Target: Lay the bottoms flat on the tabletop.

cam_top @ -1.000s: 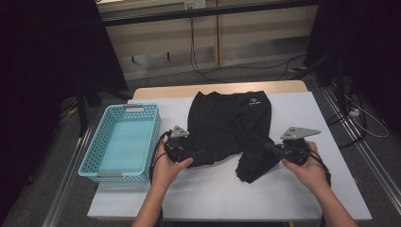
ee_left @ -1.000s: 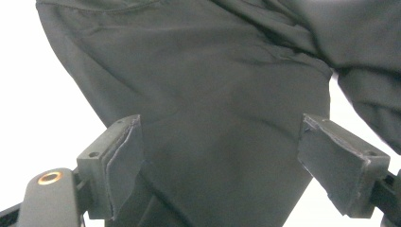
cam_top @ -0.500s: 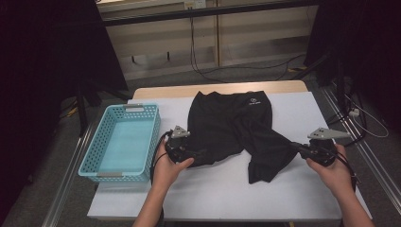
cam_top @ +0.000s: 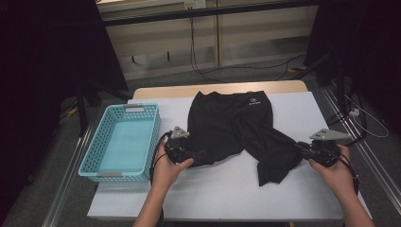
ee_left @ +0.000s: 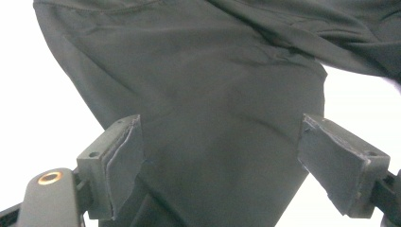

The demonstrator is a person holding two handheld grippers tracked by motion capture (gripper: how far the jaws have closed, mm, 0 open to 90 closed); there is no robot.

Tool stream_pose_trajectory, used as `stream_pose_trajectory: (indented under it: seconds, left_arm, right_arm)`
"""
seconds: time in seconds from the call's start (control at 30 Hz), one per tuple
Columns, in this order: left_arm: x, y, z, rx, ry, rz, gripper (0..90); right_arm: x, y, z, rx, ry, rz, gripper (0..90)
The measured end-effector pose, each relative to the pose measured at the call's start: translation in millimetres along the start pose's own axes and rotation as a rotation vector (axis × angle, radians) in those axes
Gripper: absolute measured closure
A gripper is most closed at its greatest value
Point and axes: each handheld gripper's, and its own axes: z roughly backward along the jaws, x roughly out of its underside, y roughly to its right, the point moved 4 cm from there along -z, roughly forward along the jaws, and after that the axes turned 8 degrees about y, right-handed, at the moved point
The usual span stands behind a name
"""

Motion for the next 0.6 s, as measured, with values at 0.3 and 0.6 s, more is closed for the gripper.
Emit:
stream_pose_trajectory:
  seconds: [0.3, 0.6]
  left_arm:
    - [-0.1, 3.6, -0.4, 0.001, -0.002, -0.008, 16.2]
    - [-0.1, 4.2, -1.0, 0.015, -0.001, -0.006, 16.3]
  right_arm:
    - [-19.2, -70.6, -17.7, -0.181, 0.029, 0.055, 54.1]
    - [-11.9, -107.0, -38.5, -0.247, -0.043, 0.143, 61.7]
